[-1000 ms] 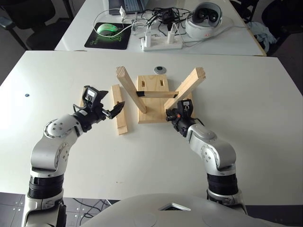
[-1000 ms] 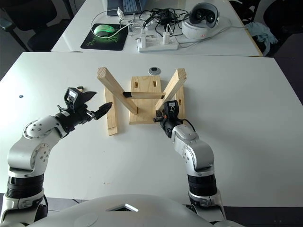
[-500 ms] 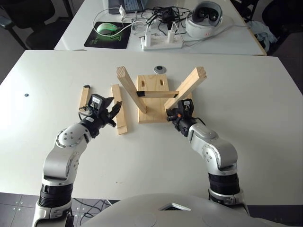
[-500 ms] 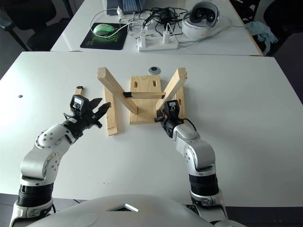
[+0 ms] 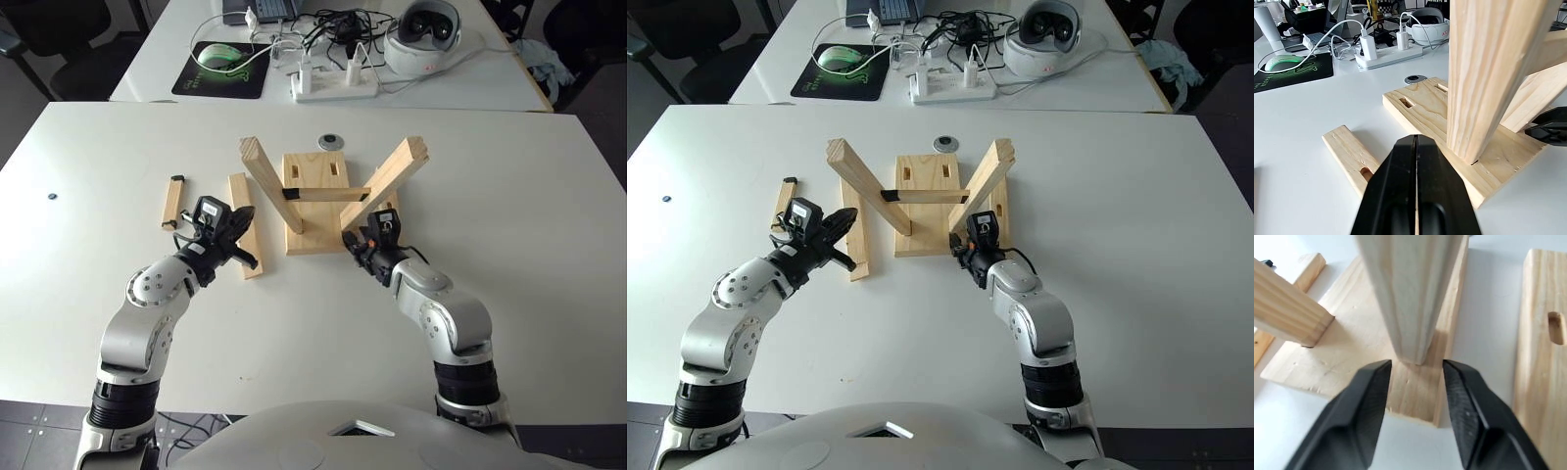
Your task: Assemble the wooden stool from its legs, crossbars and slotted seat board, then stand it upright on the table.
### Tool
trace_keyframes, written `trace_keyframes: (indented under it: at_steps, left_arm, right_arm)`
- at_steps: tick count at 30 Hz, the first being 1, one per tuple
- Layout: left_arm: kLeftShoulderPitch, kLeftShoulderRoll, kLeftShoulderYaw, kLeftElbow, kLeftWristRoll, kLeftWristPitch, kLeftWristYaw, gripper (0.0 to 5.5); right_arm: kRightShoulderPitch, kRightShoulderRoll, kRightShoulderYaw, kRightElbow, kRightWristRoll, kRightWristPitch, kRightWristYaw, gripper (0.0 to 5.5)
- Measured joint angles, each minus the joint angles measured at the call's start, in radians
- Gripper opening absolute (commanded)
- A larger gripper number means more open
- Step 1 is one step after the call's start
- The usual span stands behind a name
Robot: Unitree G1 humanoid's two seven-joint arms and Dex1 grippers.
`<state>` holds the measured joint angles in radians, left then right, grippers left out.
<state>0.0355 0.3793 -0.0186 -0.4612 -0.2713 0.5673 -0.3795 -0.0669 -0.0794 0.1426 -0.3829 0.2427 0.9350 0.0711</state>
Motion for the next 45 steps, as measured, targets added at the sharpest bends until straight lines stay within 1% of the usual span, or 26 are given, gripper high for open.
trace_keyframes:
  at_steps: [5, 9, 13, 16, 17, 18, 20, 21, 22, 26, 28, 32, 34, 35, 39, 45]
  left_arm:
    - [0.000, 0.000, 0.000, -0.001, 0.000, 0.000, 0.001, 0.00]
    - [0.017, -0.001, 0.000, -0.033, 0.000, 0.014, 0.014, 0.00]
    - [0.069, -0.017, 0.021, -0.132, -0.003, 0.046, 0.058, 0.00]
    - [0.090, -0.023, 0.055, -0.227, -0.003, 0.068, 0.100, 0.00]
    - [0.091, -0.028, 0.073, -0.261, -0.003, 0.071, 0.118, 0.00]
    - [0.088, -0.030, 0.084, -0.278, -0.002, 0.072, 0.131, 0.00]
    - [0.082, -0.037, 0.099, -0.297, 0.002, 0.073, 0.156, 0.00]
    - [0.079, -0.038, 0.101, -0.300, 0.004, 0.073, 0.163, 0.00]
    - [0.075, -0.040, 0.103, -0.304, 0.008, 0.073, 0.172, 0.00]
    - [0.063, -0.046, 0.105, -0.312, 0.009, 0.078, 0.189, 0.00]
    - [0.054, -0.051, 0.100, -0.312, 0.010, 0.078, 0.195, 0.00]
    - [0.037, -0.062, 0.091, -0.312, 0.017, 0.079, 0.214, 0.00]
    - [0.023, -0.063, 0.091, -0.311, 0.017, 0.079, 0.219, 0.00]
    - [0.013, -0.064, 0.090, -0.310, 0.018, 0.081, 0.220, 0.00]
    - [-0.009, -0.065, 0.083, -0.310, 0.017, 0.088, 0.221, 0.00]
    - [-0.029, -0.068, 0.089, -0.311, 0.024, 0.091, 0.242, 0.00]
  right_arm:
    - [0.004, -0.005, 0.000, -0.003, 0.000, 0.001, 0.002, 3.23]
    - [0.068, -0.060, -0.003, -0.093, 0.012, 0.045, 0.040, 3.80]
    - [0.150, -0.164, -0.055, -0.256, 0.067, 0.124, 0.111, 3.80]
    - [0.196, -0.222, -0.093, -0.328, 0.084, 0.103, 0.150, 3.39]
    - [0.220, -0.220, -0.124, -0.330, 0.082, 0.077, 0.151, 3.18]
    - [0.237, -0.221, -0.146, -0.328, 0.079, 0.058, 0.149, 3.08]
    - [0.263, -0.222, -0.172, -0.313, 0.067, 0.005, 0.146, 2.76]
    - [0.265, -0.222, -0.179, -0.308, 0.055, -0.011, 0.143, 2.71]
    - [0.265, -0.222, -0.193, -0.300, 0.045, -0.036, 0.135, 2.46]
    - [0.231, -0.233, -0.241, -0.284, -0.023, -0.131, 0.088, 1.97]
    - [0.196, -0.225, -0.250, -0.280, -0.042, -0.168, 0.062, 1.70]
    - [0.108, -0.166, -0.240, -0.279, -0.048, -0.219, 0.027, 1.09]
    - [0.093, -0.156, -0.230, -0.279, -0.062, -0.226, 0.015, 0.86]
    - [0.092, -0.150, -0.224, -0.279, -0.072, -0.242, 0.008, 0.63]
    - [0.091, -0.131, -0.215, -0.294, -0.079, -0.261, -0.005, 0.06]
    - [0.091, -0.122, -0.214, -0.317, -0.100, -0.267, -0.025, 0.01]
